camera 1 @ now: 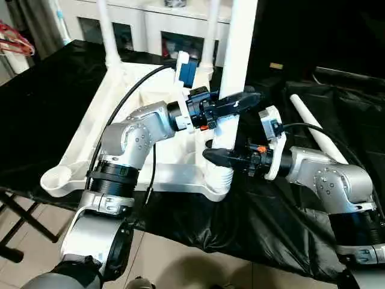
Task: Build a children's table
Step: Pick table leg
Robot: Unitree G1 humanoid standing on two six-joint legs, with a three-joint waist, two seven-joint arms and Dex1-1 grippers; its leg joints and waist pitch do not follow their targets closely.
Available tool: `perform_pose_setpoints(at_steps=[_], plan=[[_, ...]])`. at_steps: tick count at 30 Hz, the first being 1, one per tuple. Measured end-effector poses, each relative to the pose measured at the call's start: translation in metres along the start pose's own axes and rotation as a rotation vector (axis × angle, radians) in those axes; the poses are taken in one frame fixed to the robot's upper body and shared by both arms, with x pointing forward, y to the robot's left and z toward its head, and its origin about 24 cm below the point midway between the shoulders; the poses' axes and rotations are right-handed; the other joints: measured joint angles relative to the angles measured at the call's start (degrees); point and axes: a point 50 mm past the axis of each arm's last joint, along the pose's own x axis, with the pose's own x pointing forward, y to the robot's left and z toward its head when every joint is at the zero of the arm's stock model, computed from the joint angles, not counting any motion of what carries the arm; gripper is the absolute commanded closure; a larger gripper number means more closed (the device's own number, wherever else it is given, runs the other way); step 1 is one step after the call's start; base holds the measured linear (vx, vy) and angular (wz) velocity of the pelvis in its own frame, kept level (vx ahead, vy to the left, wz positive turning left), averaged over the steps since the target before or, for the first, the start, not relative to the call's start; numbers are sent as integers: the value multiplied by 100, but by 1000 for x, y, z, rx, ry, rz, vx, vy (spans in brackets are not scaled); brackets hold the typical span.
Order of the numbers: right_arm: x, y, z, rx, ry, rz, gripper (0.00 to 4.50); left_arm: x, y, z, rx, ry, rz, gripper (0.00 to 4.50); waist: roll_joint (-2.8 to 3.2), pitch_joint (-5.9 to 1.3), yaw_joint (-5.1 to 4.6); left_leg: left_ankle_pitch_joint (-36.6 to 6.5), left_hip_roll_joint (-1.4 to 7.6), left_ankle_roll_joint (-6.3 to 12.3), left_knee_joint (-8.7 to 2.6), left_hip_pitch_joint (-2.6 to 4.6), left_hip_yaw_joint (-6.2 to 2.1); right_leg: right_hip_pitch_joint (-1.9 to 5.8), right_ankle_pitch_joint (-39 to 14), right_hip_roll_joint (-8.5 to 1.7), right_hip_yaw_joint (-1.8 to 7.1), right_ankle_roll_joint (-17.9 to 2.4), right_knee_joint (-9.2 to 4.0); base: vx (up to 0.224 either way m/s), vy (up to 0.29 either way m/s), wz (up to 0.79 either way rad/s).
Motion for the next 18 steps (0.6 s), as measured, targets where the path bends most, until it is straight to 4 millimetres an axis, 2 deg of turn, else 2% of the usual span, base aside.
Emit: perform_pose_setpoints(at_steps=[2, 5, 6, 7, 11, 14, 18], plan=[[1, 0, 1, 2, -14, -4, 253, -2, 3, 0, -18, -19, 25, 187, 0, 0, -3, 0, 0, 0, 0, 0, 0, 1, 0, 0, 0, 0, 1, 0, 0, 0], [4, -2, 2, 2, -49, -42, 256, 0, 5, 1, -24, -59, 61, 177, 0, 0, -2, 0, 0, 0, 0, -1, 0, 0, 1, 0, 0, -1, 0, 0, 0, 0], [5, -3, 3, -4, -68, -66, 257, 0, 6, 2, -2, -68, 92, 150, 0, 0, -2, 0, 0, 0, 0, 0, -1, 1, 1, 0, 0, 0, 0, 0, 0, 0], [6, -3, 4, -7, -74, -82, 257, 1, 7, 3, 8, -70, 110, 144, 1, -1, -4, 0, 0, -1, 0, 0, -1, 1, 1, 0, 0, 0, 0, 0, 0, 0], [15, -12, 5, -38, -129, -276, 257, 6, 19, 5, 88, -47, 375, 143, 0, 0, -18, 6, 2, -11, 0, -1, -5, -1, 2, 1, -3, 3, 3, 0, 0, 0], [23, -16, 6, -61, -148, -378, 258, 10, 26, 14, 111, -42, 550, 143, 1, 0, -26, 9, 2, -16, 0, -1, -6, -1, 3, 3, -3, 12, -1, 0, 0, 0], [30, -17, 7, -87, -144, -451, 259, 9, 31, 17, 116, -62, 692, 143, 1, 0, -31, 9, 1, -16, 0, -3, -7, -2, 0, 4, -3, 18, -3, 0, 0, 0]])
